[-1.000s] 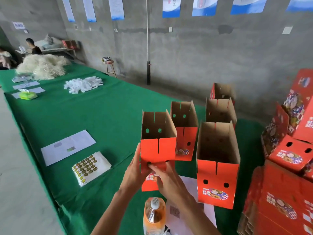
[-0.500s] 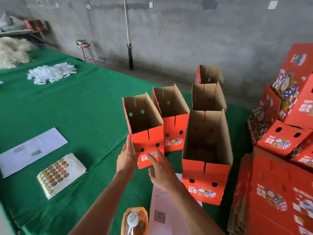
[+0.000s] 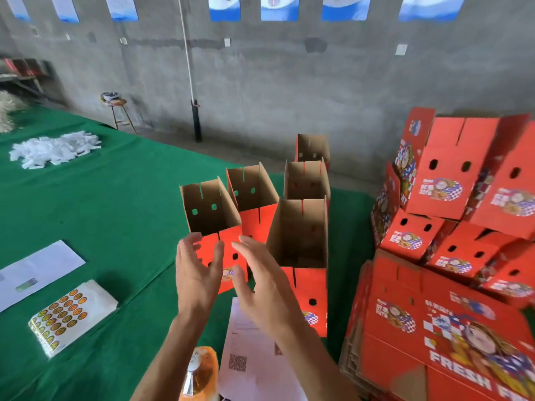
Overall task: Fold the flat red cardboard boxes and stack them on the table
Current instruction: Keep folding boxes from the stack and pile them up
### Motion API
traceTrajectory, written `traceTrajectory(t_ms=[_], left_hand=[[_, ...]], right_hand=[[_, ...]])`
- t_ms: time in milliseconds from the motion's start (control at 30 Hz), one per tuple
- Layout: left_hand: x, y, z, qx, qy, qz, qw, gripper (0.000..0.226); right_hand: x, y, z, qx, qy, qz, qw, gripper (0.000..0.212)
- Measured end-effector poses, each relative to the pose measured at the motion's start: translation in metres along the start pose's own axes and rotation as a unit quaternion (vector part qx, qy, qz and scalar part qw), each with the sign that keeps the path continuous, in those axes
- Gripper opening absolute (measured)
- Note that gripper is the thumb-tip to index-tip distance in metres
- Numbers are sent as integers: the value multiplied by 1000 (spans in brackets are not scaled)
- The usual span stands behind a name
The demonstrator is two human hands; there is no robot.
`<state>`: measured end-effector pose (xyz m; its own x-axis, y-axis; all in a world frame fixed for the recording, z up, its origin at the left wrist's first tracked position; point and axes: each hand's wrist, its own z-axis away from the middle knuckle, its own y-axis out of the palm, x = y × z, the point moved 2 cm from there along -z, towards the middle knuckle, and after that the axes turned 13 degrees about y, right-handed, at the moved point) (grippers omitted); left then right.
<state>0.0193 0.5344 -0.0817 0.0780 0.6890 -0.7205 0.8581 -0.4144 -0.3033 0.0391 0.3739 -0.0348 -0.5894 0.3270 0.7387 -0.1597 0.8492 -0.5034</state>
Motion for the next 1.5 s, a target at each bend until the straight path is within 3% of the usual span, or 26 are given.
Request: traceTrajectory(t_ms=[100,167,267,367,500,700,800,900,1033,1133,1267,1367,1500], left_hand=[[-69,9,5,-32,63,70,995,44],[-112,27,18,-14,109,109,988,37],[-161,73,56,64,227,148,960,29],[-191,127,114,201,306,183,912,29],[-184,195,190,426,237,142,861,53],[-151,252,249,553,124,-2,824,82],[-137,260,267,570,113,-107,807,96],[-129,257,276,565,125,-160,800,100],[-130,247,282,574,85,-180,794,97],[-136,238,284,576,109,-183,789,92],[-151,219,271,528,108,-144,830,87],[-162,201,258,473,91,-70,873,58],[-192,170,221,342,-53,71,935,45]], right_hand=[[5,-69,11,-85,-14,-6,996,35],[-8,-113,23,-118,10,27,993,35],[-49,-170,53,-144,78,95,982,38],[-112,-221,99,-163,166,139,963,40],[-203,-278,186,-162,328,182,913,42],[-291,-321,283,-25,488,296,821,65],[-312,-328,304,22,543,313,779,73],[-322,-330,321,13,606,285,743,85],[-321,-330,333,-48,595,209,774,83],[-314,-334,333,-48,602,217,767,83],[-301,-339,335,-46,622,221,749,103],[-282,-346,338,-29,622,255,740,119],[-246,-360,331,21,609,316,727,115]])
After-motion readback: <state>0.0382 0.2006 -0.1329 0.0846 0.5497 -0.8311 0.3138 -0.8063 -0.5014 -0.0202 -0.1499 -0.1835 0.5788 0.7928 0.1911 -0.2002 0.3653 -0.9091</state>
